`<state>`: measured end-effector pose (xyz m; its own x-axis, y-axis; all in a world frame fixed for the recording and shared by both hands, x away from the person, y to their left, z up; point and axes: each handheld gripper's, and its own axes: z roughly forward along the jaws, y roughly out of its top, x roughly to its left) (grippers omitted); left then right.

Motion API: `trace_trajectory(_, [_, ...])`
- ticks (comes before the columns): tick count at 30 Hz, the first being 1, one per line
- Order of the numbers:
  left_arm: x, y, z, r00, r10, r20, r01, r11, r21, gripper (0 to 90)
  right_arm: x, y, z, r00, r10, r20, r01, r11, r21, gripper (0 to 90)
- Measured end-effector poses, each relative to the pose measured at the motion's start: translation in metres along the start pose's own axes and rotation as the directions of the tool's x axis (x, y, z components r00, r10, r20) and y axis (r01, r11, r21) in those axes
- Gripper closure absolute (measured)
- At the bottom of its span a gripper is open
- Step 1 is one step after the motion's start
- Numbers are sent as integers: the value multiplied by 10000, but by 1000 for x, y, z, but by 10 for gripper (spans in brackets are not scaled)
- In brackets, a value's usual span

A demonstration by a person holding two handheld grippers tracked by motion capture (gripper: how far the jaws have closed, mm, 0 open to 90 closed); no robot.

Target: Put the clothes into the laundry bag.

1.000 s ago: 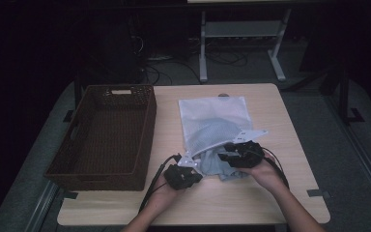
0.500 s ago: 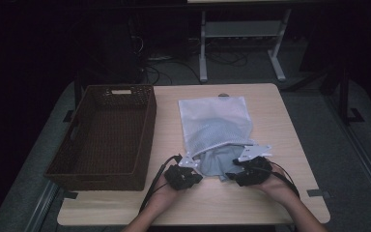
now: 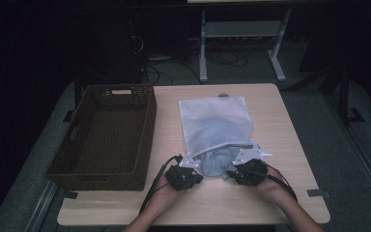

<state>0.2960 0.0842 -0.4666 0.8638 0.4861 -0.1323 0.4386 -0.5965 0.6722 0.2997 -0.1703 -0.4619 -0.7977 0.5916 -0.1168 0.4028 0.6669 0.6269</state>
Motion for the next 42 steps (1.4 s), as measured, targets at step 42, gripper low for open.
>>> trace_trajectory(42, [-9, 6, 4, 9968, 789, -120, -787, 9968, 133, 897, -34, 64, 24, 9834, 1792, -303, -1817, 9717, -1510, 793])
